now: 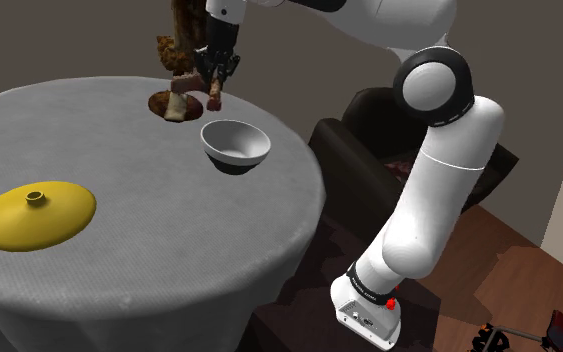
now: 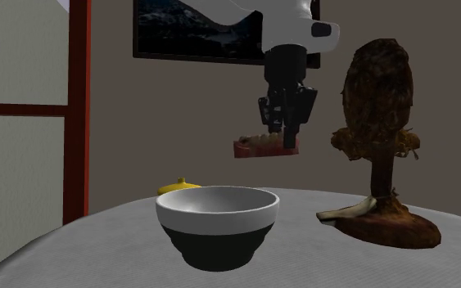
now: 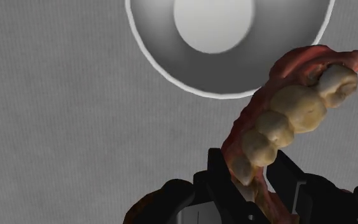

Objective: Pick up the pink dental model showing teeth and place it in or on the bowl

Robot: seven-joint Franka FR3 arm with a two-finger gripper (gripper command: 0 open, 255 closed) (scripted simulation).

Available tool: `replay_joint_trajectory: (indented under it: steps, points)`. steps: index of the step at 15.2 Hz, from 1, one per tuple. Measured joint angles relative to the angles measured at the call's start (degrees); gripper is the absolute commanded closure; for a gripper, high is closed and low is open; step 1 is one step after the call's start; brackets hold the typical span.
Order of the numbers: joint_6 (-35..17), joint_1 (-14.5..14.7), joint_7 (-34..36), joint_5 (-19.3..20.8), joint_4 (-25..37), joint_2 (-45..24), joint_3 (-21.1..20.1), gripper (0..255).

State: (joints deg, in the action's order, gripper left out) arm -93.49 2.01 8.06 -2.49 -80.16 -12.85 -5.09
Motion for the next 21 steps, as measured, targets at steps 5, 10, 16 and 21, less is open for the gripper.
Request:
replay_joint_trajectory:
  steps: [5, 10, 16, 21]
  points:
    - [-3.64, -0.9, -1.47, -1.17, -16.64, 12.95, 0.42, 255]
    - [-5.09, -1.0, -2.09, -1.91, -27.63, 22.5, 0.67, 255]
    - [-9.58, -1.0, -2.47, -2.06, -33.15, 23.45, 0.69, 255]
    - [-13.31, -0.97, -2.71, -2.15, -36.94, 23.52, 0.64, 255]
